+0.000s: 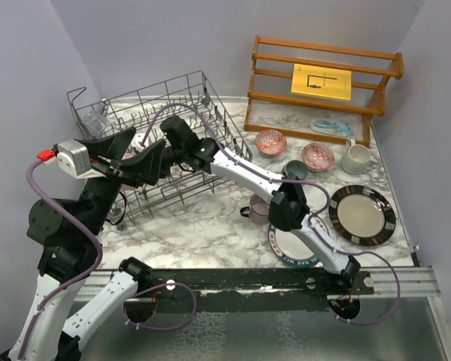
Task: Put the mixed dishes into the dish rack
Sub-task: Turn the cup upside down in the dish rack.
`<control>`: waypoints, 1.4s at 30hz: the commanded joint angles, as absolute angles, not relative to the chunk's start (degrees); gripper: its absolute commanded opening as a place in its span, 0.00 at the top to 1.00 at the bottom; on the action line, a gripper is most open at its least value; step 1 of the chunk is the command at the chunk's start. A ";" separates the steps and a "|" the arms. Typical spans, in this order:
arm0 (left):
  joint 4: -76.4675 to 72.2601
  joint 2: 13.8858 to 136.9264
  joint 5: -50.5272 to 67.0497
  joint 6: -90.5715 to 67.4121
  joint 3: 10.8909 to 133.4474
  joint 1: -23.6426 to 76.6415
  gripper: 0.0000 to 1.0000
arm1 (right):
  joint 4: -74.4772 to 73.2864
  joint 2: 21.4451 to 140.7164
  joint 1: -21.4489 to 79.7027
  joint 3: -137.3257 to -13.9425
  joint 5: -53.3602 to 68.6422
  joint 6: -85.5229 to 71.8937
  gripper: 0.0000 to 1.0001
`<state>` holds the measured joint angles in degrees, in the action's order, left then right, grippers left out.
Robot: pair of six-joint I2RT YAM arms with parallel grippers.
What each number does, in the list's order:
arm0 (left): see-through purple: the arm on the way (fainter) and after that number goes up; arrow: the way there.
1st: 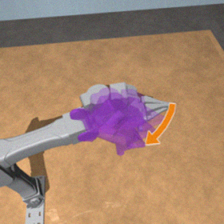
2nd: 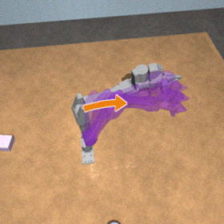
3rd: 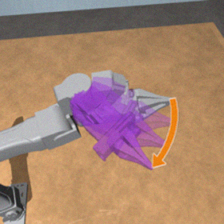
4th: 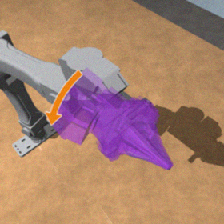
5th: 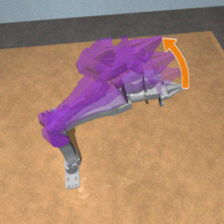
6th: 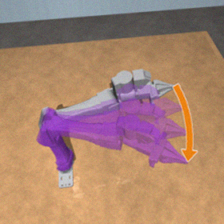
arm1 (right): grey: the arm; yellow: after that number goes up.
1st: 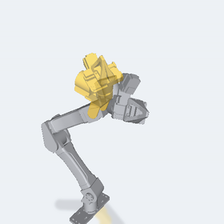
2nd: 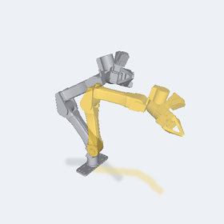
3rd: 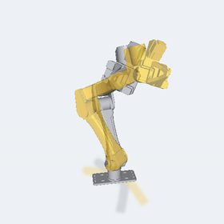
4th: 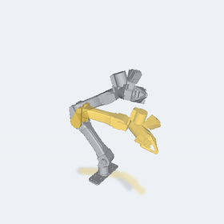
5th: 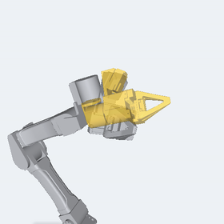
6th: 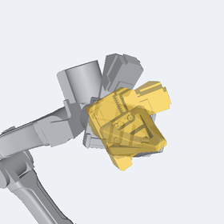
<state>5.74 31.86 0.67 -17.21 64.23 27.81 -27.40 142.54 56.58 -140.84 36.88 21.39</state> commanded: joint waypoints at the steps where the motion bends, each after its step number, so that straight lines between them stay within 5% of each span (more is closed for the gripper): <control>1: 4.75 31.12 1.81 -16.50 64.07 27.69 0.18 | -22.18 143.84 57.89 -144.83 37.52 25.68 0.98; 20: 3.73 29.79 2.32 -16.80 61.23 27.69 0.18 | -19.03 149.82 60.97 -146.80 36.59 28.49 0.94; 42: 3.83 28.84 1.73 -16.88 60.50 27.69 0.18 | -18.94 150.33 61.53 -144.09 34.54 29.39 0.75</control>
<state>5.10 29.78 1.06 -17.10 60.55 27.81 -22.76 150.36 60.82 -143.31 34.83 28.82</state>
